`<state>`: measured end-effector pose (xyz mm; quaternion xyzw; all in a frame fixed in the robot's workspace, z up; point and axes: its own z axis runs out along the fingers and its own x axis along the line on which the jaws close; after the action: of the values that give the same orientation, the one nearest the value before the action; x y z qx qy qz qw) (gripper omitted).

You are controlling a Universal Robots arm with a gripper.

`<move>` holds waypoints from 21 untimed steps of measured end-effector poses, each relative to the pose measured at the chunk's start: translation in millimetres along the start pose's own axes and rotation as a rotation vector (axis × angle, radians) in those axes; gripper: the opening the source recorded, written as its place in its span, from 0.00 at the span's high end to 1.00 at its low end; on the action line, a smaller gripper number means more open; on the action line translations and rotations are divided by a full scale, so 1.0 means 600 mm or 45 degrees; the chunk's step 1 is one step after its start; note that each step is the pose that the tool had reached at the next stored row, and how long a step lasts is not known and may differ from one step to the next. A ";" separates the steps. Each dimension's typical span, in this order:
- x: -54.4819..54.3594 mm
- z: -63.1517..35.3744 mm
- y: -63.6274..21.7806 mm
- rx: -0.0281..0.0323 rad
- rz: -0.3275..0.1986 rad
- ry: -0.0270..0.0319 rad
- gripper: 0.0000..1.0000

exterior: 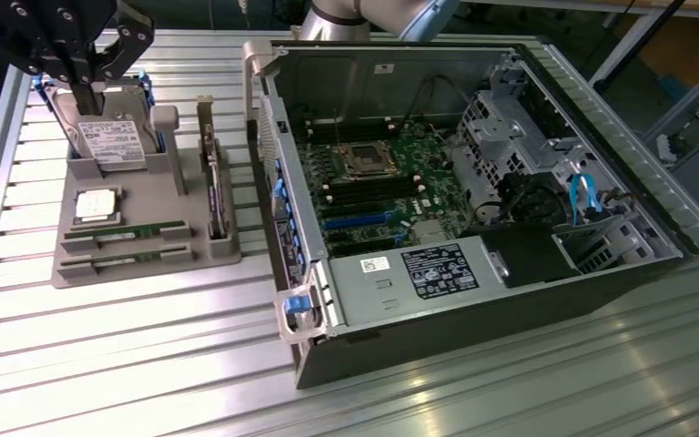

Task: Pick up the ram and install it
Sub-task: 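Reach for the ram, then pick up the ram and move it above insertion slot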

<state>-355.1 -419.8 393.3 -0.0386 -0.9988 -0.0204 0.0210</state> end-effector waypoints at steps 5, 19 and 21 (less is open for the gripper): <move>0.000 0.000 0.000 0.0000 0.000 0.0000 0.90; 0.000 0.000 0.000 0.0010 -0.023 0.0009 0.90; 0.000 0.000 0.000 0.0037 -0.087 0.0033 0.90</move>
<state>-355.0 -419.8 393.2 -0.0045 -0.9996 -0.0197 0.0217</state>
